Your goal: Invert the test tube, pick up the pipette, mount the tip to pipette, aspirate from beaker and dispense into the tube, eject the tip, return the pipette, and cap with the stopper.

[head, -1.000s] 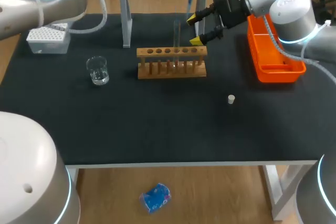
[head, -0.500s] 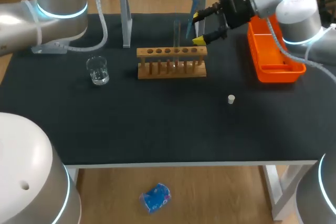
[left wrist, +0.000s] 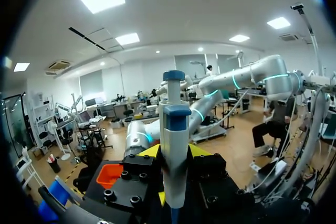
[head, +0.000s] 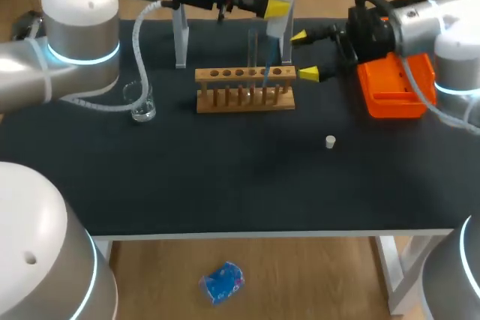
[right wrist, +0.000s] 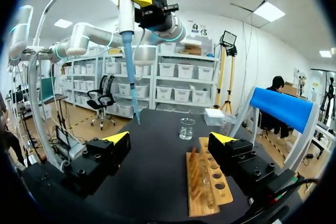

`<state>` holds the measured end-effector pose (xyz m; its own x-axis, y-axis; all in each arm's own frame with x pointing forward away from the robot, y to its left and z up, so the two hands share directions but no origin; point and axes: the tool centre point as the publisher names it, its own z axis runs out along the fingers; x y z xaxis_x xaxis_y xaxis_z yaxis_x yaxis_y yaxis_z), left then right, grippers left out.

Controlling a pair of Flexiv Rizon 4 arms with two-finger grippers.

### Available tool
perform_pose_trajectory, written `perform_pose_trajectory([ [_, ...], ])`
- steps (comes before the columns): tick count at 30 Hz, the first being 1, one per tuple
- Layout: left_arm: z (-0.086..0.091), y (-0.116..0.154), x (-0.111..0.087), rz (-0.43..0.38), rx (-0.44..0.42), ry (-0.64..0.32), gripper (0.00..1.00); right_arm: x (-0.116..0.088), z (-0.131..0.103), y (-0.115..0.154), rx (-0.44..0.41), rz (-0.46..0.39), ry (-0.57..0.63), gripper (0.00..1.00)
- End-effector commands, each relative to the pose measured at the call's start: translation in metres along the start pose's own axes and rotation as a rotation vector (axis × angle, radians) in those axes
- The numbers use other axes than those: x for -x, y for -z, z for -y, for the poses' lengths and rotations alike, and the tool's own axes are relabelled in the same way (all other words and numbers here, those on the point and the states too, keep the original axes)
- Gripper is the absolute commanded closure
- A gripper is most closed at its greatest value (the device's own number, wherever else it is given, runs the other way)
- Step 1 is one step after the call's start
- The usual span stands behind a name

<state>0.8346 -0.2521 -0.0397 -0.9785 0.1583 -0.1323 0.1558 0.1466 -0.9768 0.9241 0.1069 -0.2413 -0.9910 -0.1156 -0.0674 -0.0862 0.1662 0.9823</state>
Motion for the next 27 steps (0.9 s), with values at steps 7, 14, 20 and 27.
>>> perform_pose_trajectory([
  [7, -0.001, 0.002, -0.006, 0.009, -0.005, -0.002, 1.0, -0.008, 0.002, 0.001, 0.007, 0.014, 0.002, 0.0],
  [14, -0.001, 0.002, -0.006, 0.009, -0.005, -0.002, 1.0, -0.008, 0.002, 0.001, 0.007, 0.014, 0.002, 0.0],
  [20, -0.019, 0.0, -0.012, 0.012, -0.014, 0.004, 1.0, -0.014, 0.004, 0.002, 0.067, -0.013, -0.06, 0.0],
  [27, -0.045, -0.003, -0.024, 0.035, -0.048, -0.006, 1.0, -0.036, -0.003, 0.006, 0.134, -0.011, -0.106, 0.0],
])
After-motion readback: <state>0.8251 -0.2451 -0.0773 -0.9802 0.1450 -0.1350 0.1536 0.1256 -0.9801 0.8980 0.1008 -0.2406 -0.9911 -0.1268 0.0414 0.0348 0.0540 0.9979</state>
